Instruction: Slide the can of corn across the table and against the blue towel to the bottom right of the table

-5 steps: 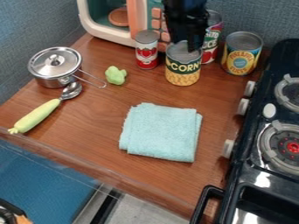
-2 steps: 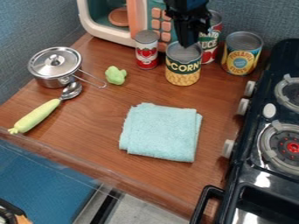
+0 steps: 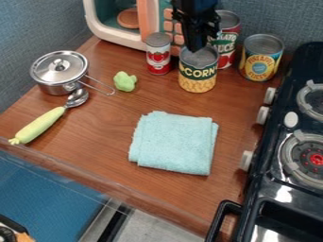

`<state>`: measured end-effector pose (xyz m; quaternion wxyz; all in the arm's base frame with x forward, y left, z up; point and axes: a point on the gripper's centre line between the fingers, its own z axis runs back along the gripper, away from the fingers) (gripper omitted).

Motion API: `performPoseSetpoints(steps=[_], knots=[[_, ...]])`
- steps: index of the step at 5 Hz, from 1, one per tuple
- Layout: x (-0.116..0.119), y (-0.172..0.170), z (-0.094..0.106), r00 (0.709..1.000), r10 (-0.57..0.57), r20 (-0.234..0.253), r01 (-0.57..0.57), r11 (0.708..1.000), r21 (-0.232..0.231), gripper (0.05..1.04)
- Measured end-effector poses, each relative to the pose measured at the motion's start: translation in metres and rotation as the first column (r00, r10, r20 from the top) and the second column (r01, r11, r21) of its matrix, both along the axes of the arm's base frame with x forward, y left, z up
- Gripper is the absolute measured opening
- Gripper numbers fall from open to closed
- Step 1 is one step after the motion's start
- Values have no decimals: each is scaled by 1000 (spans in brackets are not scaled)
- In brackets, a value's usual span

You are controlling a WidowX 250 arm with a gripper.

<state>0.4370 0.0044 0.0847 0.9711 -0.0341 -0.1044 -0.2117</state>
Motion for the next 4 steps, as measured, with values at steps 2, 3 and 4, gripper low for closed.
performPoseSetpoints(steps=[2, 3, 4], knots=[[0, 1, -2, 1000, 2, 1, -2, 1000, 7, 51], [-5, 1, -7, 1000, 2, -18, -2, 1000, 6, 51], [-6, 1, -9, 1000, 4, -21, -4, 1000, 3, 51]])
